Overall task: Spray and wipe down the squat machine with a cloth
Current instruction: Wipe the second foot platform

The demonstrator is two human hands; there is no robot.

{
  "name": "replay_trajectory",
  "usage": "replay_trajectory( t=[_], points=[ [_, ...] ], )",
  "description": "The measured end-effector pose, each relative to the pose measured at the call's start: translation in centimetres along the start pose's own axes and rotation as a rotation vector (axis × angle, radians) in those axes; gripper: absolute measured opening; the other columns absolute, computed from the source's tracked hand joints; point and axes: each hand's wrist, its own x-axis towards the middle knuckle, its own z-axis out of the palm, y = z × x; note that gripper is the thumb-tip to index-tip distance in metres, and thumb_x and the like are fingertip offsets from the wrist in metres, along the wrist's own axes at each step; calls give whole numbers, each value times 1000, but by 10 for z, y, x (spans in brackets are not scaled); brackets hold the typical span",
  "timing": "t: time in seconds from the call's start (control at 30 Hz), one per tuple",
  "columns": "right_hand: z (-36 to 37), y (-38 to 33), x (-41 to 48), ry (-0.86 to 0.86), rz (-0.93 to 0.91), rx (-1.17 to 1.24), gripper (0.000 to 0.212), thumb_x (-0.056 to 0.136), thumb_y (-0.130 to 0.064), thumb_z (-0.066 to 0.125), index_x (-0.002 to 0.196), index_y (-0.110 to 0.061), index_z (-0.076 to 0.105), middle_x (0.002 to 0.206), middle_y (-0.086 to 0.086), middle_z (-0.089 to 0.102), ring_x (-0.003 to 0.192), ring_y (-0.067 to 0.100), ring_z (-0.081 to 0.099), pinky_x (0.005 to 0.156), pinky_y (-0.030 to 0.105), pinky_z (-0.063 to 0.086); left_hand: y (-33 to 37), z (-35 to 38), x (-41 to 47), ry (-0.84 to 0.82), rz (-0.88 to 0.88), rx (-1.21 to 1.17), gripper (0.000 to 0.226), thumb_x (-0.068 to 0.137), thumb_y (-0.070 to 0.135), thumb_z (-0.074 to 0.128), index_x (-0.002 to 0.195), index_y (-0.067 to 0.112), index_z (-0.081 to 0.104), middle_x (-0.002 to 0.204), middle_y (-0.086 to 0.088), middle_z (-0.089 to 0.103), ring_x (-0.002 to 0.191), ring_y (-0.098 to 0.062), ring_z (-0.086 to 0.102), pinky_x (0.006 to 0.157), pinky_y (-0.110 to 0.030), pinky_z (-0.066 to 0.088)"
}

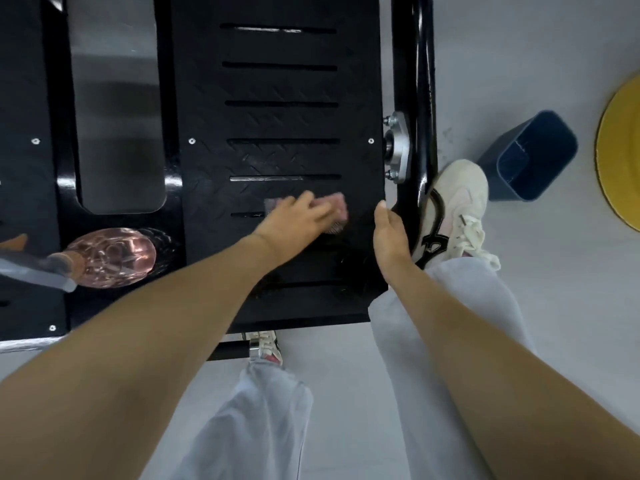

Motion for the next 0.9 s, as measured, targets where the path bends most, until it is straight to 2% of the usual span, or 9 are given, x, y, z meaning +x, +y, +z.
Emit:
replay_trajectory(
  t=[0.1,0.2,0.3,0.43,0.5,0.6,0.67,0.8,0.9],
  points=[
    [3,4,-6,-46,7,-110,56,100,-49,28,142,-14,41,152,5,33,139,21,31,117,41,22,-38,23,-36,-4,-434,-144,98,79,-4,61,152,18,0,154,-3,8,116,-31,34,94,-39,45],
    [4,6,-2,-30,-9,-247,57,101,-47,29,149,-16,32,158,2,19,145,21,19,119,38,13,-52,36,-60,14,-752,-317,95,80,-4,62,153,16,5,153,-6,9,112,-31,35,90,-39,45],
    [6,6,-1,9,-25,-280,55,101,-44,33,148,-15,33,157,4,24,144,22,22,119,39,16,-40,38,-63,21,-699,-305,93,80,0,62,152,14,5,155,-8,6,116,-33,34,93,-39,44],
    [13,-2,1,45,9,-200,57,99,-44,36,150,-18,27,154,5,29,139,27,31,115,40,26,-37,45,-73,-18,-300,-73,88,87,3,54,152,13,-5,155,-5,4,120,-31,32,96,-38,42],
    [16,-7,3,41,23,-199,61,98,-47,38,151,-21,22,154,5,29,137,29,34,113,44,29,-53,51,-83,-35,-385,-86,91,85,1,56,152,15,-3,155,-4,4,120,-31,31,98,-39,42],
    [17,-8,6,31,40,-235,65,96,-49,40,151,-24,18,154,4,28,138,32,31,112,50,30,-72,55,-94,32,-863,-386,90,79,-8,60,151,14,11,151,-8,17,117,-33,34,94,-42,45],
    [19,-5,8,41,42,-258,64,96,-48,41,151,-25,17,155,5,26,139,33,26,113,51,27,-79,57,-90,49,-1079,-518,88,81,-6,62,151,11,12,150,-12,18,119,-34,33,91,-39,47],
    [22,1,3,52,31,-293,64,98,-41,42,153,-22,13,158,6,17,143,35,14,114,51,18,-67,63,-83,22,-988,-425,92,83,9,66,151,7,4,155,-15,6,121,-34,33,89,-33,47],
    [23,4,1,39,9,-322,65,98,-40,43,153,-22,12,159,6,14,144,34,13,116,50,17,-73,73,-97,28,-901,-408,91,82,1,64,151,10,4,152,-10,11,114,-32,35,88,-32,47]
  ],
)
